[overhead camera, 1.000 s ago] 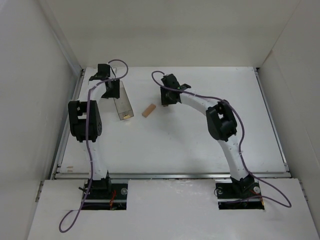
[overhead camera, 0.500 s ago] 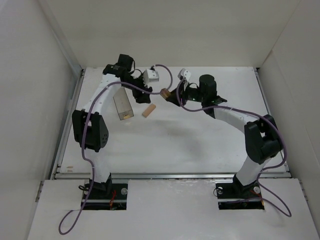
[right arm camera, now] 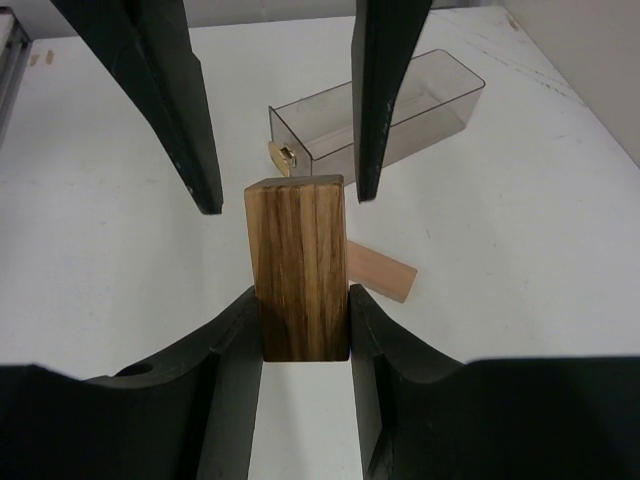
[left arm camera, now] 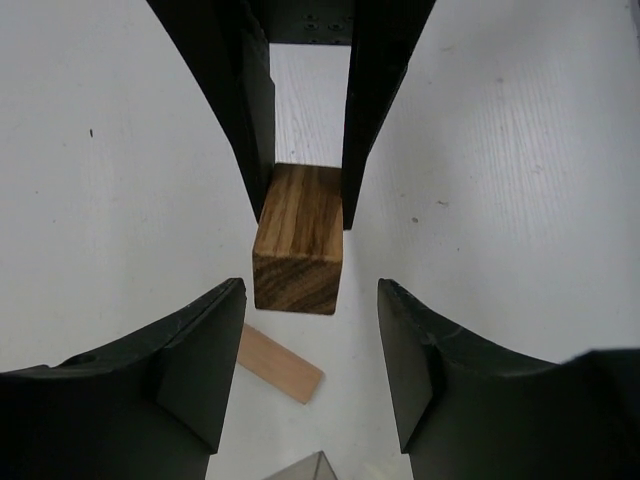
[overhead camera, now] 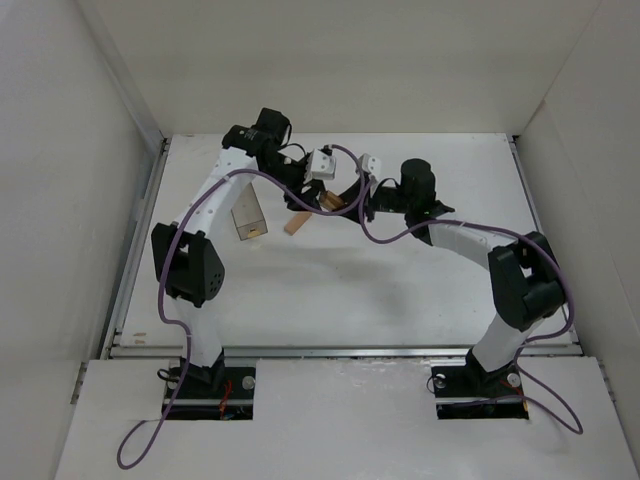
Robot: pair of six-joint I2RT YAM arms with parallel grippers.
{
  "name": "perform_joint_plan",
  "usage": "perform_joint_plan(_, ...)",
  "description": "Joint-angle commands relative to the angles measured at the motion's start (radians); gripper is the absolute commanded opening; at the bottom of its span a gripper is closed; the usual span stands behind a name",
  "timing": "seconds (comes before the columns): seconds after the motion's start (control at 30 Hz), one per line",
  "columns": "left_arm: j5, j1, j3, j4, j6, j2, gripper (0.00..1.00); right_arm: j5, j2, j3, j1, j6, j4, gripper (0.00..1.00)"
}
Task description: Build the wood block tower
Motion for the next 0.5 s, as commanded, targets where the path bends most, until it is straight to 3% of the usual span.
perform_joint_plan(0.0,0.051,-0.033,0.032,0.044,-0.046,0.000,0.52,-0.058,-0.055,0.001,-0.001,-0.051,0.058,0.00)
perform_joint_plan(0.2,0.005,-0.042,0.023,0.098,-0.121,0.009,0.46,-0.058,-0.066,0.001,-0.001,-0.060,0.058,0.00)
perform_joint_plan(0.33,-0.004,-0.053,0.032,0.109,-0.152,0.009,0.22,-0.058,-0.066,0.001,-0.001,-0.060,0.058,0.00)
perform_joint_plan(0.37,-0.021,-0.062,0.032,0.109,-0.166,0.009,0.11,-0.058,-0.066,0.001,-0.001,-0.060,0.058,0.00)
perform_joint_plan(0.43,-0.045,-0.062,0.022,0.109,-0.181,0.009,0.02,-0.030,-0.066,0.001,-0.001,-0.060,0.049,0.01)
perform_joint_plan(0.47,-0.061,-0.062,0.008,0.124,-0.190,0.009,0.00,-0.016,-0.066,0.001,-0.001,-0.060,0.049,0.22)
